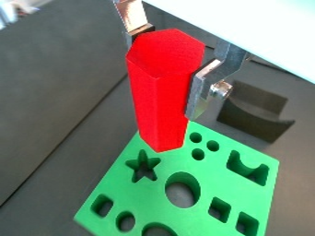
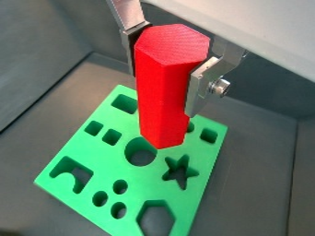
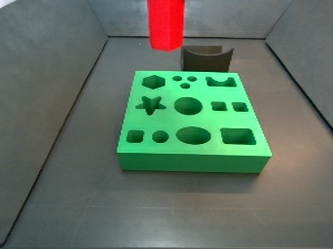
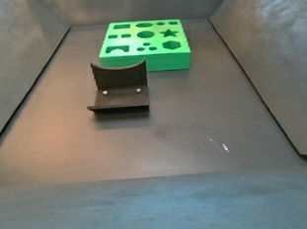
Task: Insert the hexagon object.
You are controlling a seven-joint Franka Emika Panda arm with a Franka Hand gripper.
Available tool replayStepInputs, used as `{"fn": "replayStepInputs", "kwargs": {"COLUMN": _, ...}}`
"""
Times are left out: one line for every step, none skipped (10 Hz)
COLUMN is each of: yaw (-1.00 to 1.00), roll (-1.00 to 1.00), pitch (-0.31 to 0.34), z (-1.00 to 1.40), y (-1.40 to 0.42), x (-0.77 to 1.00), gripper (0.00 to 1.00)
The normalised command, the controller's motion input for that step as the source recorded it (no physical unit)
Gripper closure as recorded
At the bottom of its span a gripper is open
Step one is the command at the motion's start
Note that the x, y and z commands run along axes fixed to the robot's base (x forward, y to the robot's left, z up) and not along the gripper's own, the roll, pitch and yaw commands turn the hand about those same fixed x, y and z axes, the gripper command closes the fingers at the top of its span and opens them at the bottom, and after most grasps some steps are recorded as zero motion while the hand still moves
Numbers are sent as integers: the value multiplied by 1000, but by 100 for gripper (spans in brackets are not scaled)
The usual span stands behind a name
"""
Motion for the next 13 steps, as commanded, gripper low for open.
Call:
{"fn": "replayStepInputs", "kwargs": {"yaw": -1000, "roll": 0, "pitch": 0, "z": -437, "y": 0, "x": 17, "gripper": 100}}
{"fn": "replayStepInputs", "kwargs": {"yaw": -1000, "roll": 0, "pitch": 0, "z": -437, "y": 0, "x": 17, "gripper": 100}}
{"fn": "replayStepInputs", "kwargs": {"yaw": -791, "roll": -3, "pitch": 0, "z": -500, "y": 209, "x": 0, "gripper": 100}}
{"fn": "replayStepInputs", "kwargs": {"yaw": -294, "roll": -131, "pitch": 66, "z": -829, "y": 620, "x": -251, "gripper": 100}}
{"fn": "replayStepInputs", "kwargs": {"yaw": -134, "roll": -306, "pitch": 121, "z": -511, "y": 603, "x": -123, "gripper": 100}}
{"fn": "replayStepInputs", "kwargs": {"yaw": 0, "roll": -317, "pitch": 101, "z": -497, "y": 489, "x": -6, "gripper": 100}}
{"fn": "replayStepInputs", "kwargs": {"yaw": 29, "roll": -249, "pitch": 87, "z": -583, "y": 517, "x": 0, "gripper": 100}}
{"fn": "replayStepInputs", "kwargs": {"yaw": 0, "roll": -193, "pitch": 90, "z": -640, "y": 551, "x": -17, "gripper": 100}}
{"fn": "replayStepInputs", "kwargs": {"yaw": 0, "roll": -64, "pitch": 84, "z": -380, "y": 457, "x": 0, "gripper": 100}}
{"fn": "replayStepInputs", "kwargs": {"yaw": -6, "roll": 91, "pitch": 20, "z": -43, "y": 57, "x": 0, "gripper": 100}}
{"fn": "replayStepInputs", "kwargs": {"yaw": -60, "roll": 73, "pitch": 24, "z": 0, "y": 0, "x": 0, "gripper": 100}}
{"fn": "replayStepInputs", "kwargs": {"yaw": 0, "roll": -1, "pitch": -119, "z": -60, "y": 0, "x": -63, "gripper": 100}}
{"fn": "replayStepInputs", "kwargs": {"yaw": 9, "roll": -41, "pitch": -171, "z": -143, "y": 23, "x": -100, "gripper": 100}}
